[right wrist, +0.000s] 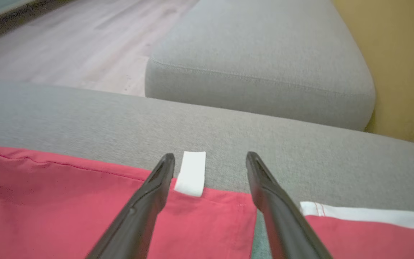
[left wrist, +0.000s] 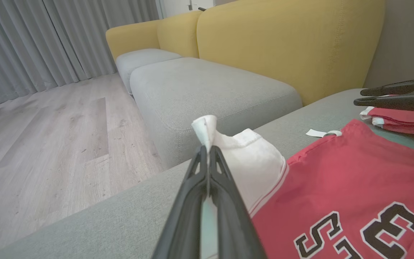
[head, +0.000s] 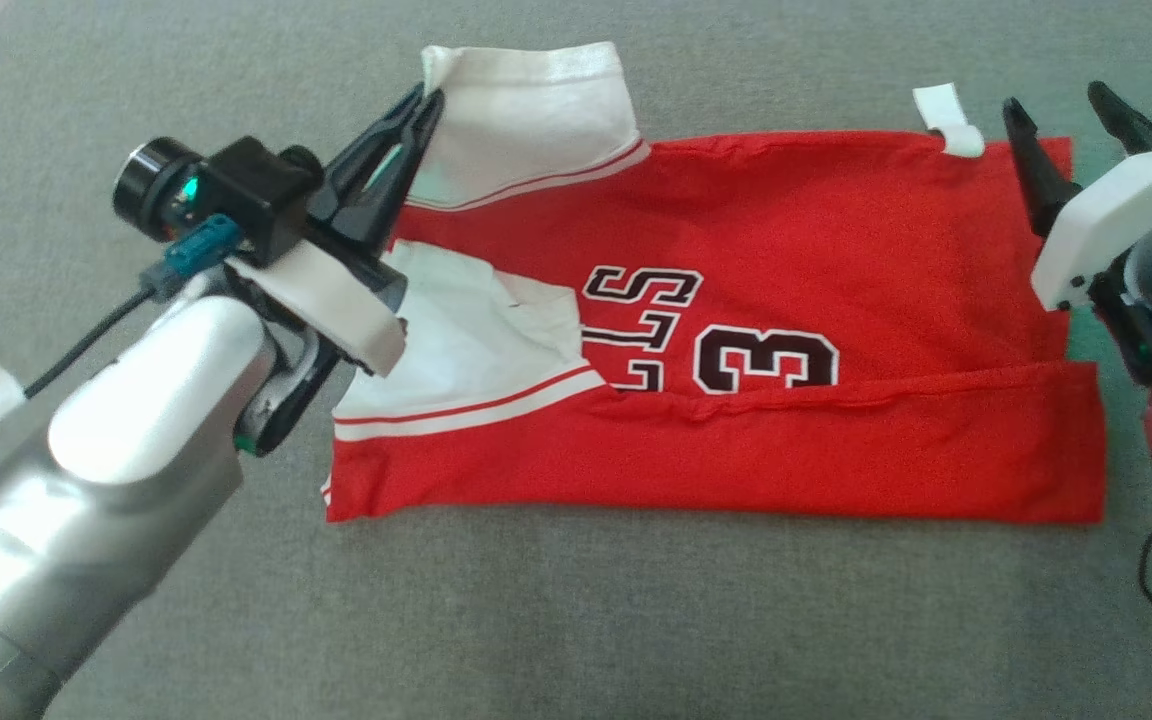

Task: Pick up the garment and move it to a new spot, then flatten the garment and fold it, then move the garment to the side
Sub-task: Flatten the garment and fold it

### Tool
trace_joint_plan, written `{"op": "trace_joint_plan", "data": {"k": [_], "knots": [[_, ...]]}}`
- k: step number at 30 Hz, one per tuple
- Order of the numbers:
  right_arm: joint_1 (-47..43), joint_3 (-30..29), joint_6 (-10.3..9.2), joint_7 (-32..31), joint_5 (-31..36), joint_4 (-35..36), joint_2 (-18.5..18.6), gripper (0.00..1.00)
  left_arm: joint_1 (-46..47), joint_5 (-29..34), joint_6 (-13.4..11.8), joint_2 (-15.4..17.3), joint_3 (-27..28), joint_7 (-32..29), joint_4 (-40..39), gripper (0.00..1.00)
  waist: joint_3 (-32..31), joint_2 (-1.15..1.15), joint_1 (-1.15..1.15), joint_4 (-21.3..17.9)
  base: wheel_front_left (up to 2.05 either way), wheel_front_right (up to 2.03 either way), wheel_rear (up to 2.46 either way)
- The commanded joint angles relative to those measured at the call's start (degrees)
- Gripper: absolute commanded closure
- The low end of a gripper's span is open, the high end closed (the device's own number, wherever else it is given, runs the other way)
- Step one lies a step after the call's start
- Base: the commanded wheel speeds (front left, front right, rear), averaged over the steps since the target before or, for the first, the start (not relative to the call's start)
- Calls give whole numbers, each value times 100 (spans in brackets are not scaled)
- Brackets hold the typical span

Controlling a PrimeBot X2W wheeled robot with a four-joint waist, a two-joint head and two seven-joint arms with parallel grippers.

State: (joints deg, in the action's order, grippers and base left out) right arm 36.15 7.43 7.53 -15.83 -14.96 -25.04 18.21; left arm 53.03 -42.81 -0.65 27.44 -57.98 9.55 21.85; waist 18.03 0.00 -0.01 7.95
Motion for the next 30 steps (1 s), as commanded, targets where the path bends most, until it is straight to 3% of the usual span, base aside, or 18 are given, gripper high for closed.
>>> {"op": "trace_joint_plan", "data": {"k": [1,13,24,25,26,27,30], "knots": [[323,167,-4,-73,-77,-244,194,0,160,68,-103,157,168,-55,-292,100,114,0,1,129,0,0,0],[970,392,-4,-56,-222,-1826,333,0,197,98,-220,203,123,-158,-527,100,355,0,1,202,0,0,0],[1328,577,-4,-90,-203,-2564,263,0,311,106,-260,191,119,-186,-524,100,550,0,1,195,0,0,0],[1357,621,-4,-114,-230,-2602,259,30,321,104,-261,193,122,-184,-515,100,564,0,1,191,0,0,0],[1382,688,-4,-124,-249,-2622,254,87,329,101,-262,196,126,-183,-503,100,575,0,1,184,0,0,0],[1407,761,-4,-117,-270,-2629,250,100,335,94,-264,202,132,-183,-484,100,581,0,1,171,0,0,0],[1533,901,-4,72,-377,-2580,244,100,354,58,-275,243,174,-176,-387,100,556,0,1,101,0,0,0]]}}
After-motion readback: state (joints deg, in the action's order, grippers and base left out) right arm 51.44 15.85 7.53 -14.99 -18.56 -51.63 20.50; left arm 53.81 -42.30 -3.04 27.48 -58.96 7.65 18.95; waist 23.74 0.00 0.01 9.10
